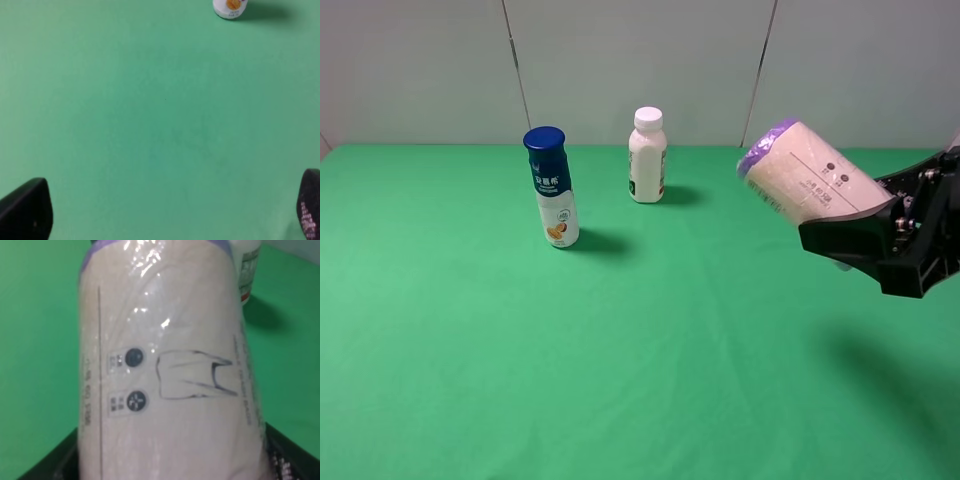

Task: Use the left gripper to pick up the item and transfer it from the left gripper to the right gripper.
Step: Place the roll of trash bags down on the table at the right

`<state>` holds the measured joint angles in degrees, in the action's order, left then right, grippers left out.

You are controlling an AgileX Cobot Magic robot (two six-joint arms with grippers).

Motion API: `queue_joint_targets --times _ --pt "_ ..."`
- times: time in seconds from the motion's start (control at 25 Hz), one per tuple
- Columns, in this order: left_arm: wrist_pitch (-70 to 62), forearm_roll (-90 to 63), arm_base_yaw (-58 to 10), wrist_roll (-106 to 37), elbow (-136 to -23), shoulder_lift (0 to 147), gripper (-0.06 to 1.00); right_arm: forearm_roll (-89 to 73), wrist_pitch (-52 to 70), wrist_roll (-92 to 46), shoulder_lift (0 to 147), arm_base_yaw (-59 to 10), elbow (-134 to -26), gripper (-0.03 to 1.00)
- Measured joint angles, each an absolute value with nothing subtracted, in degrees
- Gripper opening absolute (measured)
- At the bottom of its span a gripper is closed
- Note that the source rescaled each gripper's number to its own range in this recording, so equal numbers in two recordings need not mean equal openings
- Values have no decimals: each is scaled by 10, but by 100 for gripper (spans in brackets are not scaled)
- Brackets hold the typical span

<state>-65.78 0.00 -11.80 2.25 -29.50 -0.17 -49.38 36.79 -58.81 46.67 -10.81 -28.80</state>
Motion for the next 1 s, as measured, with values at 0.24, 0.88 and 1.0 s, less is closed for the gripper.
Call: queue_joint_targets --times 0.24,0.88,1.0 --pt "-658 0 -63 22 -295 -2 95 -464 375 -521 467 -108 -288 0" --pt "-658 0 12 22 -295 -2 95 -274 323 -296 574 -108 -290 0" --pt "-658 0 12 22 -295 -2 95 -267 284 -296 639 -108 -296 0"
